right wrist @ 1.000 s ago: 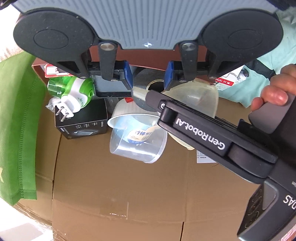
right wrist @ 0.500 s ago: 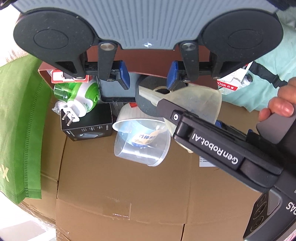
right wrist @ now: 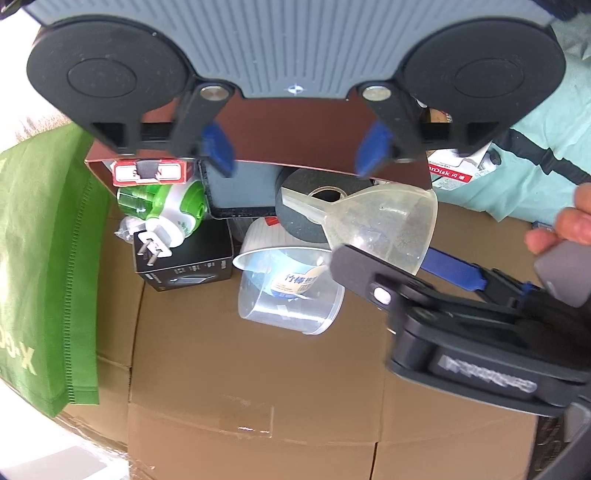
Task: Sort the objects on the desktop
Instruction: 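Lower the funnel into the brown box and open the left gripper, then move the left gripper toward the SanDisk card package on the cloth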
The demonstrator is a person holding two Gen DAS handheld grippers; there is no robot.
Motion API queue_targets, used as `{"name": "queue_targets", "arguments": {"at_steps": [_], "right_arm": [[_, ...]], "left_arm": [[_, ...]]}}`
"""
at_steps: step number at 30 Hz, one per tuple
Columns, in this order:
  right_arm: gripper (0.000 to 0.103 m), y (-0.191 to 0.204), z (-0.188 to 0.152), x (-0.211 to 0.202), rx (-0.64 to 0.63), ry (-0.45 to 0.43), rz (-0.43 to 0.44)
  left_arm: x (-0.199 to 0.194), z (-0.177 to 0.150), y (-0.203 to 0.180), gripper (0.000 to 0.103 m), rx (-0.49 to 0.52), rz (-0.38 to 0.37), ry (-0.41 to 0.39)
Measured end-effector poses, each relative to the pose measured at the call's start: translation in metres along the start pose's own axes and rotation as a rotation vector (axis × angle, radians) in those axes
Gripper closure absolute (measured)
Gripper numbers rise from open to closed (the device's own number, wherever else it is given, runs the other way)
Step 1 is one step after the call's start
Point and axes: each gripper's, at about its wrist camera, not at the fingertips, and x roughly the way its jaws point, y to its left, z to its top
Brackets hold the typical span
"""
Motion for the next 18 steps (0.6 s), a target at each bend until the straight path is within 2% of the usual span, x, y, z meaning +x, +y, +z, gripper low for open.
{"name": "queue_targets", "arguments": {"at_steps": [1, 6, 13, 18], "right_arm": [[0.013, 0.000, 0.000, -0.002, 0.002, -0.006, -0.005], [0.012, 0.005, -0.001, -0.014, 0.007, -0.013, 0.016], [0.011, 0.020, -0.008, -0.032, 0.001, 0.002, 0.067], [0.011, 0.038, -0.014, -0.037, -0.020, 0.030, 0.118]], "left_arm": [[-0.005, -0.001, 0.001, 0.003, -0.007, -0.009, -0.010], [-0.031, -0.014, 0.010, 0.000, -0.054, -0.018, -0.036], [-0.064, -0.048, 0.026, 0.000, -0.101, 0.068, -0.066], [-0.080, -0.068, 0.037, 0.000, -0.115, 0.120, -0.049]]}}
